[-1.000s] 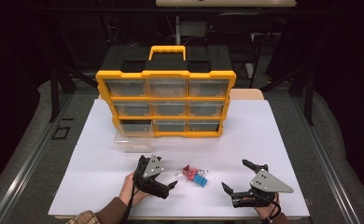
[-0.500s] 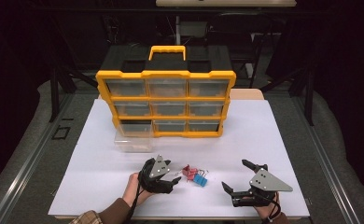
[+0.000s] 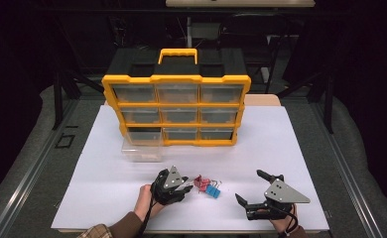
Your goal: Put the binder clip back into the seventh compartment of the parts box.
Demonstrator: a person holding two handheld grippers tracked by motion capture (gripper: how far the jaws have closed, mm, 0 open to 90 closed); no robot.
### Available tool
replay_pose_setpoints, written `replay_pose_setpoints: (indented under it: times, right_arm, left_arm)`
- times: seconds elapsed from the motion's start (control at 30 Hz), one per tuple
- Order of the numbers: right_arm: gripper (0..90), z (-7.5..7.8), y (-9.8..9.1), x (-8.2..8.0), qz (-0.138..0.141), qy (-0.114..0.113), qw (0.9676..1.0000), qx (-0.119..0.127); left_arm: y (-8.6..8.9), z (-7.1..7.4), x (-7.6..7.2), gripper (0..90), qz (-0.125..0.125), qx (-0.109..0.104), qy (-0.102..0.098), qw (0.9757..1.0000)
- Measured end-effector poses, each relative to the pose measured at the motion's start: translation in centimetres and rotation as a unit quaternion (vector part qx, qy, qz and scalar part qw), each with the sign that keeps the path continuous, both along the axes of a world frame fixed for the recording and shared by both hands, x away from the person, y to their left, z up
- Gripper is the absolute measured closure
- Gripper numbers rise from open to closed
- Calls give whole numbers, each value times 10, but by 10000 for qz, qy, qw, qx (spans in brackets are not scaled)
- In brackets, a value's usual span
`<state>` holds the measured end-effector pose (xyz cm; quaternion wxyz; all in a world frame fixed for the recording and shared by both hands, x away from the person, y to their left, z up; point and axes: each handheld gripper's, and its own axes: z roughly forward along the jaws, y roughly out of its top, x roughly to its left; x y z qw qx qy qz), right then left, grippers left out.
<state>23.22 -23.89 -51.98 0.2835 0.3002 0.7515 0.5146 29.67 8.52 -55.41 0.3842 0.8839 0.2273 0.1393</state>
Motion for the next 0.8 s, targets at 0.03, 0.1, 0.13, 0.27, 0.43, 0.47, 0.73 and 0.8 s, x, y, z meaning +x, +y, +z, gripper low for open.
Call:
replay_pose_setpoints:
  times: [0.03,0.1,0.13,0.27,0.43,0.47,0.73,0.8]
  right_arm:
    - [12,0,0,0,5,6,10000,-4]
    - [12,0,2,0,38,4,10000,-43]
    - [12,0,2,0,38,4,10000,-43]
    - [12,0,1,0,26,18,10000,-51]
    - [13,-1,2,0,6,32,10000,-67]
    - [13,-1,2,0,12,28,10000,-83]
    - [13,-1,2,1,-30,77,9999,-103]
    - [13,-1,2,1,-35,70,9999,-110]
  left_arm:
    - [-1,-1,0,674,23,20,4,10000]
    - [-2,-3,1,710,102,34,35,9999]
    - [-2,-3,1,728,102,34,35,9999]
    - [-3,-4,2,767,197,-11,43,9998]
    - [-6,-6,-1,812,279,-57,0,9996]
    - [-6,-6,-1,826,294,-67,2,9995]
    - [-6,-6,-2,884,249,-99,84,9996]
    - [-5,-5,-3,885,253,-121,78,9996]
